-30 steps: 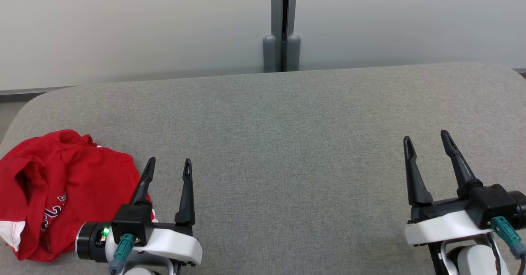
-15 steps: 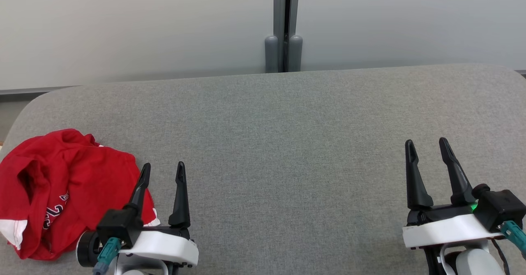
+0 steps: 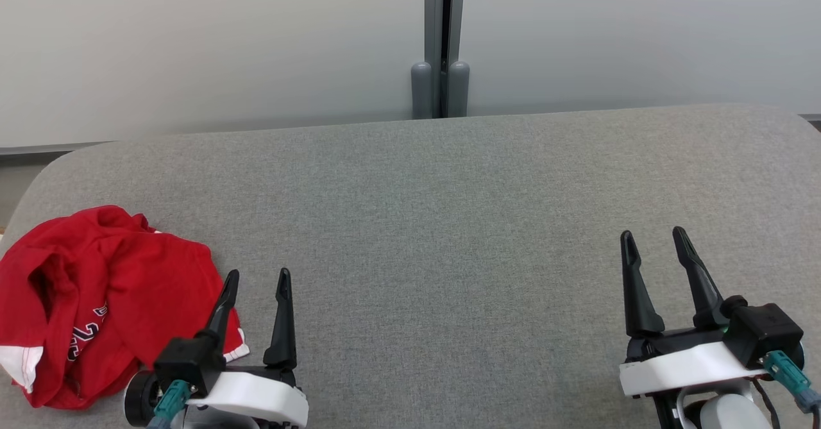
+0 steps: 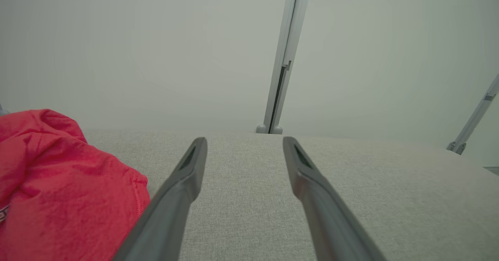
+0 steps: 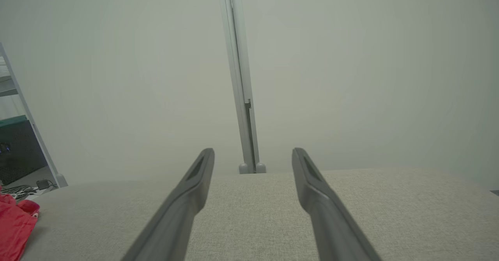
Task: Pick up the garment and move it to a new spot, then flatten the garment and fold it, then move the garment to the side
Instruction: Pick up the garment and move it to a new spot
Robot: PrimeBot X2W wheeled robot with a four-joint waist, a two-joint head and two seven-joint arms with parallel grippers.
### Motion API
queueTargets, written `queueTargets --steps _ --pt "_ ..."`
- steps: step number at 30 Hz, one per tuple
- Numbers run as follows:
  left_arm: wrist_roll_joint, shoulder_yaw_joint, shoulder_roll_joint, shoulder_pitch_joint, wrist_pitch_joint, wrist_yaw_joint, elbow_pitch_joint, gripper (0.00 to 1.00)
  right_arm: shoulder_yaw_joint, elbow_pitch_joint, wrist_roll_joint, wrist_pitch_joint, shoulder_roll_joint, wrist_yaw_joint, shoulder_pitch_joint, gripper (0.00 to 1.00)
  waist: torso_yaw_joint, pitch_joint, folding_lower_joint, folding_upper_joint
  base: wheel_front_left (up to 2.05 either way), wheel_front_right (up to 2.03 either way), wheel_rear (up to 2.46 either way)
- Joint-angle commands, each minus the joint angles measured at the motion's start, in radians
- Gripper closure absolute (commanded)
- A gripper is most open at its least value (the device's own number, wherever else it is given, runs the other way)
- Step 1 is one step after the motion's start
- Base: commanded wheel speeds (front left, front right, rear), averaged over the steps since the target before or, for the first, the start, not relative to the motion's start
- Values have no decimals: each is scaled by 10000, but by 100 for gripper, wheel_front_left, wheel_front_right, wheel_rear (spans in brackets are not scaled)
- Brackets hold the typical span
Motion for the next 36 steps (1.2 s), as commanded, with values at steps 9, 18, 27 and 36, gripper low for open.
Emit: queueTargets --steps 9,18,27,36 --pt "491 -160 33 -63 -80 144 20 0 -7 170 -160 -105 -42 3 -1 0 26 -24 0 -1 0 0 0" --pt "140 -94 32 -46 -80 192 38 0 -19 208 -51 -105 -40 5 50 0 341 -6 0 -1 0 0 0" --pt "374 -42 33 -132 -78 242 9 0 334 155 -46 -105 -37 5 187 0 1273 -57 0 -1 0 0 0" --pt "524 196 36 113 -78 334 -79 0 718 189 28 -104 -34 3 389 0 3109 -311 0 -1 0 0 0"
